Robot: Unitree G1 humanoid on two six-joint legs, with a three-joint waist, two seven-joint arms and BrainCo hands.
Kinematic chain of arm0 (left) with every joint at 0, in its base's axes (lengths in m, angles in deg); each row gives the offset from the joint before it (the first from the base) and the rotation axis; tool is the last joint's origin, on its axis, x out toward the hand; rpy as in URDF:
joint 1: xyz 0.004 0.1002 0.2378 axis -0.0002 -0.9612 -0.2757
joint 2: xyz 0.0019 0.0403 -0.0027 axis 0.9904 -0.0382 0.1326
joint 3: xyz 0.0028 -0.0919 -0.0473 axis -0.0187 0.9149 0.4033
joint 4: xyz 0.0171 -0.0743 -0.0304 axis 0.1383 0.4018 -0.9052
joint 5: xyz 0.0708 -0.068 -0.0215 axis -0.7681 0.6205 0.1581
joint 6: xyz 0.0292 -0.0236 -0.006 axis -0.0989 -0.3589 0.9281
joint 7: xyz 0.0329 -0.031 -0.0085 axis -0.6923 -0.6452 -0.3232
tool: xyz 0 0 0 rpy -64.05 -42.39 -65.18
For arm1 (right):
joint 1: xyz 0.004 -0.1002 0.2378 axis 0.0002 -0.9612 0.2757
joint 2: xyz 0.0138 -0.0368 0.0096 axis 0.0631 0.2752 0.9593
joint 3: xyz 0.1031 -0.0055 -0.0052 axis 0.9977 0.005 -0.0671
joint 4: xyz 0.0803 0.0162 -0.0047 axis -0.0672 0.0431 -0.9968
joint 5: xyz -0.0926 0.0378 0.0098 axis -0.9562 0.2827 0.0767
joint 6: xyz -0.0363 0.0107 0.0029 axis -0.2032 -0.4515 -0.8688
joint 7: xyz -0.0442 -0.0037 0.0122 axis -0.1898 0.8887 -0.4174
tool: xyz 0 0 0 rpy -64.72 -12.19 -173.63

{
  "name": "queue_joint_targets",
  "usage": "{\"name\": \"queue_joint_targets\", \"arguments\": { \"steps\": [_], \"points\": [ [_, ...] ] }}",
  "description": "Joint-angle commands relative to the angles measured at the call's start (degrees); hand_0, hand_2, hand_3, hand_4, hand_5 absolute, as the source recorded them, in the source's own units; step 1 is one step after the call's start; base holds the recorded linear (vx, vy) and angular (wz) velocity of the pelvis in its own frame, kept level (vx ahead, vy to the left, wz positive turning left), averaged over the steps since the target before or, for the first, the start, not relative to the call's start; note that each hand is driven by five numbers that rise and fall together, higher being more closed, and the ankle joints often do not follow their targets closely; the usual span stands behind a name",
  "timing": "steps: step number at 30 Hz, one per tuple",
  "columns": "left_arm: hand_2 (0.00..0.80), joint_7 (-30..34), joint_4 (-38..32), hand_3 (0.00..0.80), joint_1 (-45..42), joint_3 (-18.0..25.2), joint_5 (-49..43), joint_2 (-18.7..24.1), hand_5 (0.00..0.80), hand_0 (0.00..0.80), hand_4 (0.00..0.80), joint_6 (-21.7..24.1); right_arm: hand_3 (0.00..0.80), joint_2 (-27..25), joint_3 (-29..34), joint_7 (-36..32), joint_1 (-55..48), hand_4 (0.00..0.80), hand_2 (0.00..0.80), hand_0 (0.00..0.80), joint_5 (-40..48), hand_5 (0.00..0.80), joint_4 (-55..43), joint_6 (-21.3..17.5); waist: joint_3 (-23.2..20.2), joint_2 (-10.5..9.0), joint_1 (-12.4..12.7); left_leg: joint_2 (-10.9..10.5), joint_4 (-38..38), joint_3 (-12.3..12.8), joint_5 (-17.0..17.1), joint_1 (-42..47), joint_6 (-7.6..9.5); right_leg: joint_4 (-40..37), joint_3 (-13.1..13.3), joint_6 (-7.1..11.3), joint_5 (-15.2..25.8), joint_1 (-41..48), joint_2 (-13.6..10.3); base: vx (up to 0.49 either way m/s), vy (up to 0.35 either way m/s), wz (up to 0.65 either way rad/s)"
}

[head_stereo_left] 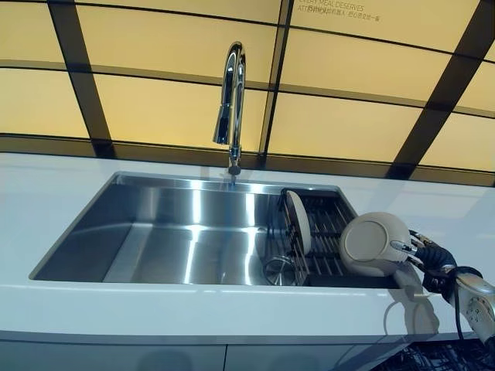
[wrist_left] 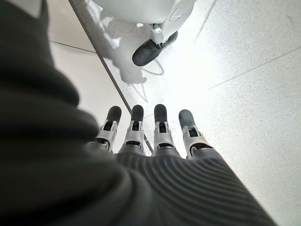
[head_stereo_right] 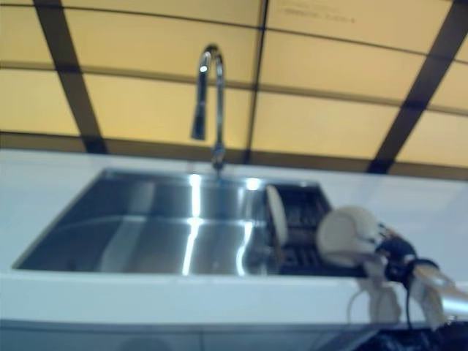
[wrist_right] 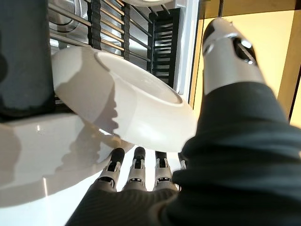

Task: Take plates into dishwasher

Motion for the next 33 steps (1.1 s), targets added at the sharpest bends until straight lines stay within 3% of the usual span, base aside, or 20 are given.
{"name": "queue_joint_targets", "arguments": {
  "steps": [1, 15, 33],
  "points": [
    [0.000, -0.77, 2.98, 0.000, 1.81, -0.69, 0.20, 0.89, 0.000, 0.000, 0.000, 1.37, 0.000, 0.92, 0.64, 2.68, 2.04, 0.000, 0.000, 0.000, 3.76, 0.000, -3.44, 0.10, -1.48, -0.29, 0.66, -0.17, 0.40, -0.01, -5.83, 2.28, 0.10, 2.34, -3.42, 5.85, 0.15, -1.64, -2.03, 0.000, 0.000, 0.00],
    [0.000, -0.70, 3.26, 0.000, 2.18, -1.69, 0.20, 0.36, 0.000, 0.000, 0.000, 1.38, 0.000, 2.59, -1.64, 8.93, 5.80, 0.000, 0.000, 0.000, 7.12, 0.000, -2.66, 4.98, -1.74, -0.43, 1.25, -0.17, 0.38, -0.08, -5.77, 2.32, 0.08, 2.18, -3.63, 5.70, 0.10, -1.36, -1.95, 0.000, 0.000, 0.00],
    [0.000, -0.74, 3.07, 0.000, 2.87, -2.83, 1.06, 0.26, 0.000, 0.000, 0.000, 0.65, 0.000, 3.37, -2.45, 13.49, 8.53, 0.000, 0.000, 0.000, 7.83, 0.000, -0.65, 5.64, -1.45, -0.41, 1.83, -0.30, 0.53, -0.67, -5.73, 2.23, 0.20, 2.66, -3.52, 5.61, 0.03, -1.47, -1.97, 0.000, 0.000, 0.00]
  ]
}}
